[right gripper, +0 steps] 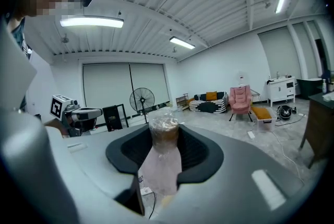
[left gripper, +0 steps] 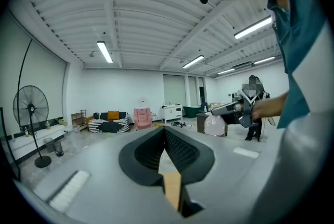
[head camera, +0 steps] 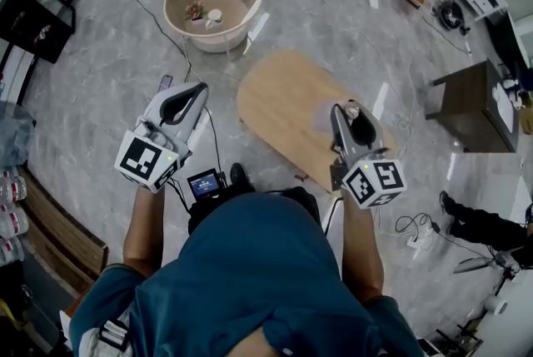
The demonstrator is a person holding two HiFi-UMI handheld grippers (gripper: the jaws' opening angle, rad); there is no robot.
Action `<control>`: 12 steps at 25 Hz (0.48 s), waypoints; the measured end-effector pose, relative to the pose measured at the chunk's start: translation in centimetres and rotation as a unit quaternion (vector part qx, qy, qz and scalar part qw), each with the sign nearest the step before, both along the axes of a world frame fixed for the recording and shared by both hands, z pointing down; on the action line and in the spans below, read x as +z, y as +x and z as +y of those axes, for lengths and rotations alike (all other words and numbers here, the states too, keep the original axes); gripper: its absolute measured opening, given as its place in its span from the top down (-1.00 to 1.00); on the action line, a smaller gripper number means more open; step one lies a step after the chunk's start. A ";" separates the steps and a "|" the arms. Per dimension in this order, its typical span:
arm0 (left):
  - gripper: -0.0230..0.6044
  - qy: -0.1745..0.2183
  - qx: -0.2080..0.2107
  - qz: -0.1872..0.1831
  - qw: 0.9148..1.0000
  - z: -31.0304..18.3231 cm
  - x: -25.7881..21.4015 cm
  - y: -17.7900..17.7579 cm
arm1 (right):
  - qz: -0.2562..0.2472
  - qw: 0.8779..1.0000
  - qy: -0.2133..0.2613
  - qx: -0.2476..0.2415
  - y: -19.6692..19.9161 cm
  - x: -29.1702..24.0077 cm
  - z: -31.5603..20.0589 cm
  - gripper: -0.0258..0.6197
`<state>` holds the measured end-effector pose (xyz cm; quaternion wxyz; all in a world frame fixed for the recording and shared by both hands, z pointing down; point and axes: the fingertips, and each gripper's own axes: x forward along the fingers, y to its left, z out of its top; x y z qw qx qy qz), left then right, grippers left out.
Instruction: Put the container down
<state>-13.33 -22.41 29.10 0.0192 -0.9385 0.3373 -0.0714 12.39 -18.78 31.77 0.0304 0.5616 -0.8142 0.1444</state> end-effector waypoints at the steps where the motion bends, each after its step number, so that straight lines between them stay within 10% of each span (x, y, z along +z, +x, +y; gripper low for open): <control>1: 0.94 -0.002 0.002 0.001 1.000 -0.4 0.2 -0.3 | 0.000 1.000 0.001 0.002 -0.3 0.2 -0.5 0.44; 12: 0.94 -0.036 -0.027 -0.002 0.999 -3.5 2.9 -2.1 | -0.005 1.000 -0.006 -0.024 -1.5 4.0 -6.2 0.44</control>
